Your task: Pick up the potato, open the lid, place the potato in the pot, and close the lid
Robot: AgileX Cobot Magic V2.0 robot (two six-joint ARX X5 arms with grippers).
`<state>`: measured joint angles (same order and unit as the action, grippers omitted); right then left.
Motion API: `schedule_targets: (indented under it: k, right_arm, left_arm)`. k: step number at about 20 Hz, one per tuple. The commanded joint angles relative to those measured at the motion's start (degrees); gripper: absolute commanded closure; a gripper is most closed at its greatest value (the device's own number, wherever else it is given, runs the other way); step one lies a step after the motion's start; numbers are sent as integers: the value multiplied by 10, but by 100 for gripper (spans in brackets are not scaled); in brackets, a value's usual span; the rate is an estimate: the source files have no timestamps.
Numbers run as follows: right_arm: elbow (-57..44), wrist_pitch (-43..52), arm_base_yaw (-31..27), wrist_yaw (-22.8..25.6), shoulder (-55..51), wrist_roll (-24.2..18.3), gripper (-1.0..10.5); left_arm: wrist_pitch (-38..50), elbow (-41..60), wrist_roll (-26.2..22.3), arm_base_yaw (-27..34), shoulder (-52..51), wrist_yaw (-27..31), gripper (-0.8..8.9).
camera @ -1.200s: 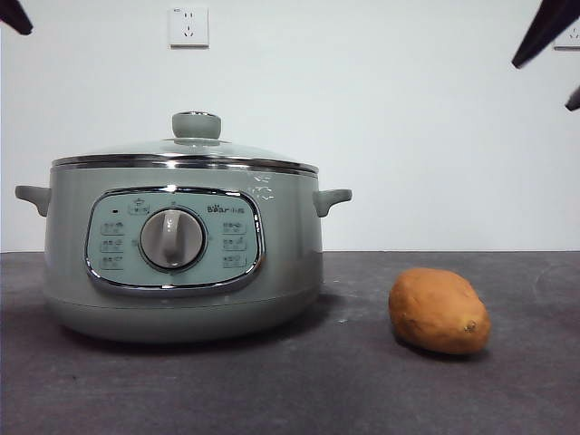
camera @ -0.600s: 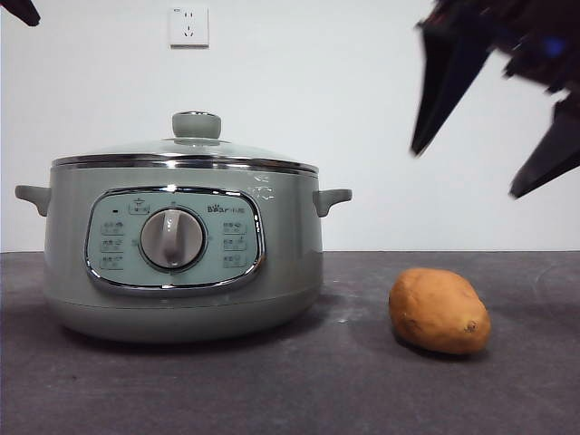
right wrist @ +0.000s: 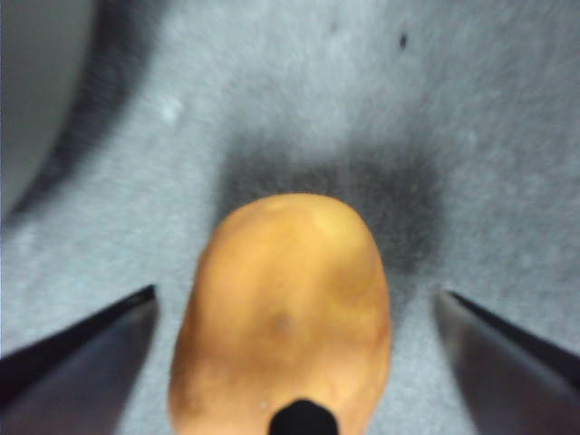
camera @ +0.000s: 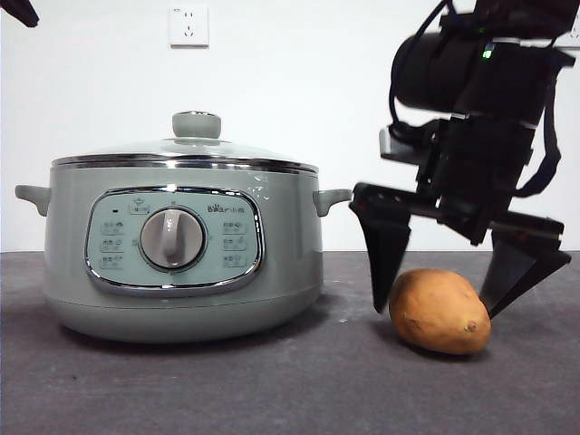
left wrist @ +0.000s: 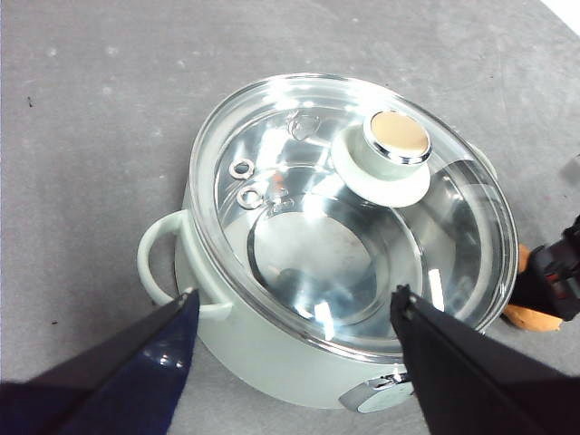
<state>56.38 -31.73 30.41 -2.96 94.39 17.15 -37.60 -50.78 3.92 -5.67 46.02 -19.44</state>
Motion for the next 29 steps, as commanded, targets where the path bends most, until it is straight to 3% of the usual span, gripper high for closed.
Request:
schedule_targets:
  k: [1,4,13,16,21,29]
  right_arm:
    - [1,2,1,2,9,10,744]
    - [1,4,1,2,8,10,952]
    - [1,-62,0,3,-85,2,946]
    - [1,-94,0,4,-139,-3,946]
    - [1,-129,0,5,-199,-3,946]
    - [1,-155,0,6,-213,-3,946]
  left_arm:
    - [7,-3,-5,0,-1,2,454]
    - [7,-3,-5,0,-1,4,454]
    - [46,-3,1,-7,24,-5,453]
    - [103,-6,11,-35,66,-5,453]
    - [122,-79,20,-92,176,0,453]
    - [160,-152,18,-173,310,84,454]
